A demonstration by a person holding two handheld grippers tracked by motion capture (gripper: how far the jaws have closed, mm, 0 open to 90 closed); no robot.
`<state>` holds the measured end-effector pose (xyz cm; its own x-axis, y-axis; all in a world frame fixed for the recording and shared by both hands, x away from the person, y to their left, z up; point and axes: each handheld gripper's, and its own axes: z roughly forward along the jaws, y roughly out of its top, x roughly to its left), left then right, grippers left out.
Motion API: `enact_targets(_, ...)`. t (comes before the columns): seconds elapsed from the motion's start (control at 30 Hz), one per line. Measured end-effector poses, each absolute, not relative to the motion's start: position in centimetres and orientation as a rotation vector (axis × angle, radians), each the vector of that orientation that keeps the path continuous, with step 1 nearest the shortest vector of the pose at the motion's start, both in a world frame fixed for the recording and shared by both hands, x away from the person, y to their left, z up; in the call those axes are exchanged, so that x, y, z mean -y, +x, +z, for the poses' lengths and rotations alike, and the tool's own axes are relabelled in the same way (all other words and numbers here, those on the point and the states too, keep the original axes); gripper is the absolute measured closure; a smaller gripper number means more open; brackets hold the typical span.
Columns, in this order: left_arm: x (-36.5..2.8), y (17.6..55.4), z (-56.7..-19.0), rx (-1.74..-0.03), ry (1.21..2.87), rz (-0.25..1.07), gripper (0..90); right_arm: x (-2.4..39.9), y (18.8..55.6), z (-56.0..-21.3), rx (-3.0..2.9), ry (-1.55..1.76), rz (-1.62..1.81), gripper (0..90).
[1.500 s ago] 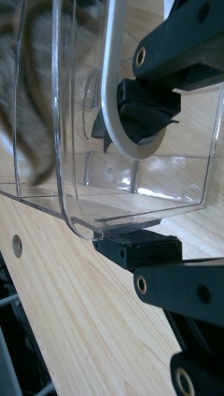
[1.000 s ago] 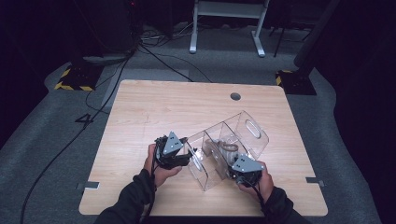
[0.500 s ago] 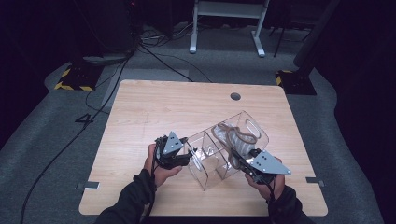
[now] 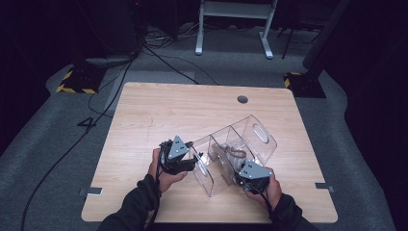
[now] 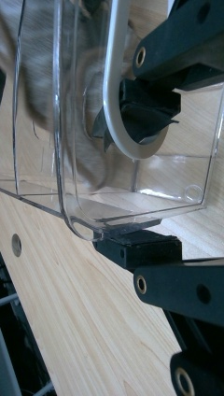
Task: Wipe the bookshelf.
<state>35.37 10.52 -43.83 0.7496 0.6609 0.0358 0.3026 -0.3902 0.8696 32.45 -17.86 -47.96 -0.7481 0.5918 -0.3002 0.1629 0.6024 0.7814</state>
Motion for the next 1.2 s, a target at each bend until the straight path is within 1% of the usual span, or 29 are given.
enact_targets(0.07, -10.6, 35.4, -43.8, -0.730, 1.995, 0.479, 46.3, 17.4, 32.4, -48.7, -2.318, 0.584, 1.011, 69.9)
enact_targets(0.27, -10.6, 35.4, -43.8, -0.727, 1.995, 0.477, 46.4, 17.7, 32.1, -47.9, -2.320, 0.573, 1.021, 69.8)
enact_targets(0.57, -10.6, 35.5, -43.9, -0.726, 1.996, 0.482, 46.4, 20.4, 30.5, -42.1, -2.111, 0.567, 1.284, 69.8)
enact_targets(0.8, -10.7, 35.5, -43.9, -0.724, 1.995, 0.483, 46.3, 22.6, 30.0, -39.2, -1.952, 0.596, 1.351, 69.7)
enact_targets(1.0, -10.9, 35.6, -43.9, -0.731, 2.000, 0.490, 46.4, 24.8, 30.8, -38.8, -1.884, 0.679, 1.334, 69.7)
enact_targets(1.2, -10.9, 35.7, -43.9, -0.740, 2.002, 0.493, 46.6, 24.9, 32.2, -40.7, -1.961, 0.733, 1.238, 69.6)
